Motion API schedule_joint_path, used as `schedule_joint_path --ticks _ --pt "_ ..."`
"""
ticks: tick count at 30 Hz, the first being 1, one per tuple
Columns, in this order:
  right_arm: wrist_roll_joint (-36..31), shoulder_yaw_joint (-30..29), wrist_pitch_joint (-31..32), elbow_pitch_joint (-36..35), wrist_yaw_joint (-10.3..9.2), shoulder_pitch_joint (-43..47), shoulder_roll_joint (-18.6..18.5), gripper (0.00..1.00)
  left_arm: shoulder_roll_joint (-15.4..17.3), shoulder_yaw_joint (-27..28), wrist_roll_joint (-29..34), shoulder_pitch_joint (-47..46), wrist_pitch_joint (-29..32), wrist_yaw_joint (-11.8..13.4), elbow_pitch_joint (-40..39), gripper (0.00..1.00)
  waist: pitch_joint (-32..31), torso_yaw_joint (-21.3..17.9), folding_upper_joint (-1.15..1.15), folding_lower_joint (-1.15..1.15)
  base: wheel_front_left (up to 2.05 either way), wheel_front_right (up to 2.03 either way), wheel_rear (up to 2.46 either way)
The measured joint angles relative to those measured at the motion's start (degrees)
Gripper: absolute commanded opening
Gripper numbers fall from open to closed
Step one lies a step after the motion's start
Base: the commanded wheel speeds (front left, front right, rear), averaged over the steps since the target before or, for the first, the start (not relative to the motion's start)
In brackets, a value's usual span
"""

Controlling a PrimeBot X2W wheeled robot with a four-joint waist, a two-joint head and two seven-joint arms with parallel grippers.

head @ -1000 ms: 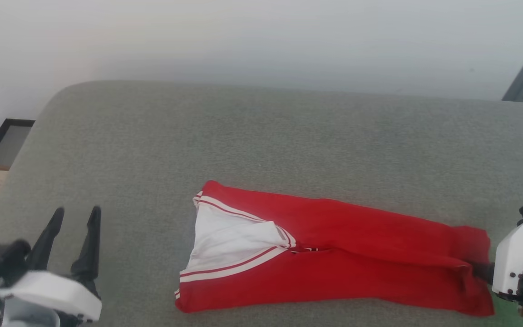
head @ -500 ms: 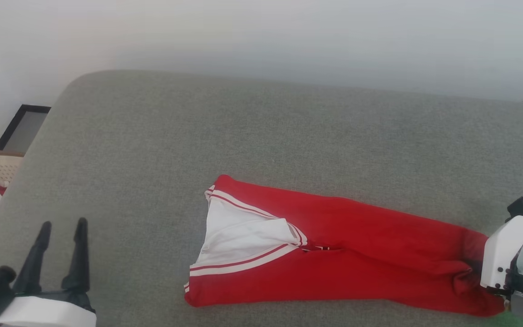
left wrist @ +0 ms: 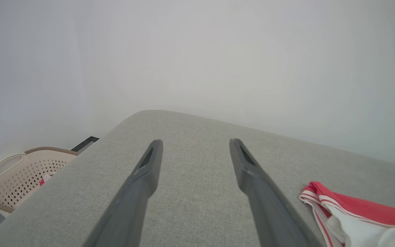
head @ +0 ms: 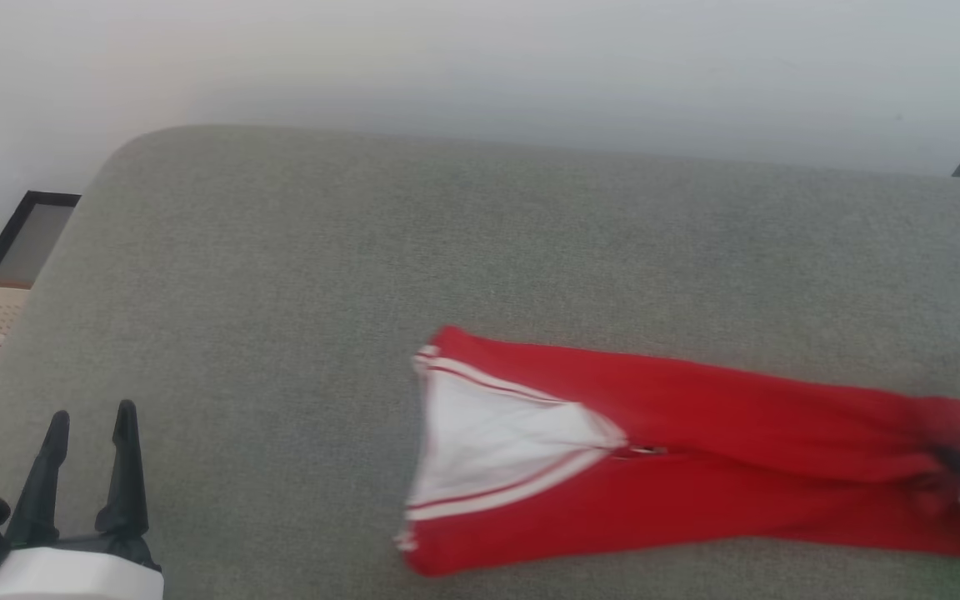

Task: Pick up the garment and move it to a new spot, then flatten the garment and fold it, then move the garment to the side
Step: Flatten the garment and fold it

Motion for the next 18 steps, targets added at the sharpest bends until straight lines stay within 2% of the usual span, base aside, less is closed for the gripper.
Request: schedule_joint_path --ticks 5,11,15,18 --pt "-1.8 -2.2 -3.6 3.5 -0.01 -0.4 -4.9 0.0 -0.1 -0.3 0.4 -0.7 0.0 0.0 -0.4 1.0 0.3 -0.6 0.0 0.0 0.0 0.0 0.0" --pt "-2.8 -2.5 -4.8 5.4 0.0 -1.5 -6.3 0.0 0.2 -0.9 -0.1 -0.7 0.0 -0.1 -0.6 1.0 0.4 -1.5 0.0 0.0 0.0 0.0 0.0" --pt "-1.5 -0.4 -4.0 1.6 -0.02 -1.4 -6.1 0.0 0.2 -1.2 -0.2 -0.7 0.0 -0.1 -0.8 1.0 0.2 -2.0 0.0 0.0 0.0 0.0 0.0" --pt "0.5 1.5 -3.2 -4.0 -0.02 -0.1 -5.7 0.0 0.2 -1.4 -0.2 -0.6 0.0 -0.1 -0.8 1.0 -0.1 -2.2 0.0 0.0 0.0 0.0 0.0"
